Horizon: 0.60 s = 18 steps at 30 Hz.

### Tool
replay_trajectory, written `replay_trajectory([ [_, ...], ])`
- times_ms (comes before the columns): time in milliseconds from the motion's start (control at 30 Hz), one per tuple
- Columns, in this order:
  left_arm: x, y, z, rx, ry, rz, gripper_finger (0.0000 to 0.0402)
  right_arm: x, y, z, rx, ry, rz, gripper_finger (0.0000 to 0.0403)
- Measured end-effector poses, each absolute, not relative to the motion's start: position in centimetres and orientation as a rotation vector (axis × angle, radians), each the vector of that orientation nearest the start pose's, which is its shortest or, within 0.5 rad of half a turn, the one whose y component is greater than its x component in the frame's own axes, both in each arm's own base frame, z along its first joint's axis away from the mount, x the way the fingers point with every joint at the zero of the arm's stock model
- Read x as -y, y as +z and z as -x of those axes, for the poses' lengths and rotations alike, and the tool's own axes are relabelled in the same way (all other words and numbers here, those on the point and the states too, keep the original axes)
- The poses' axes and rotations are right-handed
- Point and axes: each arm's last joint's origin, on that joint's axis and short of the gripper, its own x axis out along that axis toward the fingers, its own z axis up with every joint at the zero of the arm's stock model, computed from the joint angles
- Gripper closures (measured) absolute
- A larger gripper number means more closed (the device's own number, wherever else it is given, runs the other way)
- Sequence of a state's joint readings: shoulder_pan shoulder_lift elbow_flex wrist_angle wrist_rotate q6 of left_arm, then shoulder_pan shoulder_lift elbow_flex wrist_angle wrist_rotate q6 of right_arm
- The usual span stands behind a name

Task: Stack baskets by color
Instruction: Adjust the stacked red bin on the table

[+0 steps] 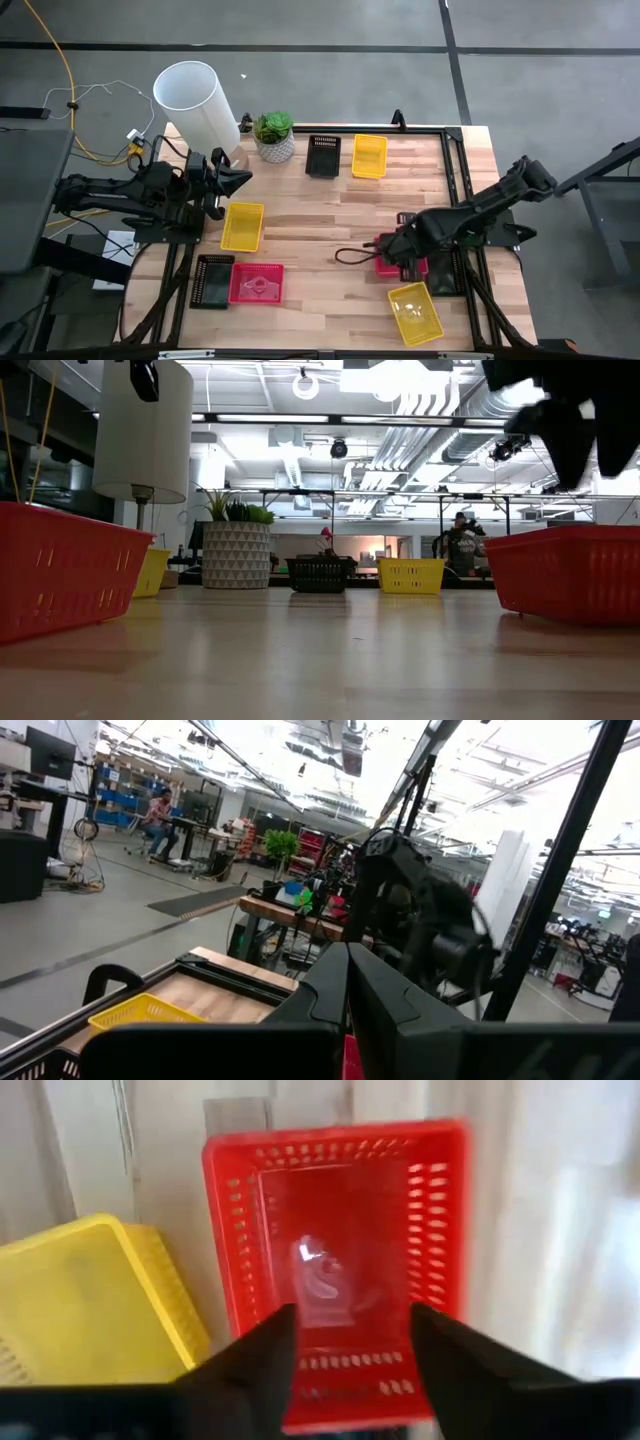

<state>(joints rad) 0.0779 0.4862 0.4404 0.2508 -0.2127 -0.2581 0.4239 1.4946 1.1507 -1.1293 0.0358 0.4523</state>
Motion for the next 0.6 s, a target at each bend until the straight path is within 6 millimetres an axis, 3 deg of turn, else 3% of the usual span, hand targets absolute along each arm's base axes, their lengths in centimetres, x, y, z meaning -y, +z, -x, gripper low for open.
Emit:
replay_trajectory([
  [133, -1.6, 29.5, -12.7, 0.242, 0.262, 0.269, 0.0401, -10.2, 22.3, -24.3, -1.43, 0.051, -0.163, 0.035],
  [200, -1.6, 29.5, -12.7, 0.242, 0.262, 0.269, 0.0401, -10.2, 21.6, -24.6, -1.402, 0.079, -0.181, 0.0388],
  [333, -1.6, 29.5, -12.7, 0.244, 0.277, 0.271, 0.0401, -9.4, 19.8, -24.9, -1.432, 0.004, -0.114, 0.0381],
  [433, -1.7, 29.5, -12.7, 0.245, 0.286, 0.271, 0.0401, -8.6, 18.4, -25.0, -1.476, -0.017, -0.078, 0.0397],
  [600, -1.7, 29.5, -12.7, 0.245, 0.288, 0.272, 0.0401, -7.5, 17.4, -26.1, -1.459, -0.016, -0.012, 0.0398],
])
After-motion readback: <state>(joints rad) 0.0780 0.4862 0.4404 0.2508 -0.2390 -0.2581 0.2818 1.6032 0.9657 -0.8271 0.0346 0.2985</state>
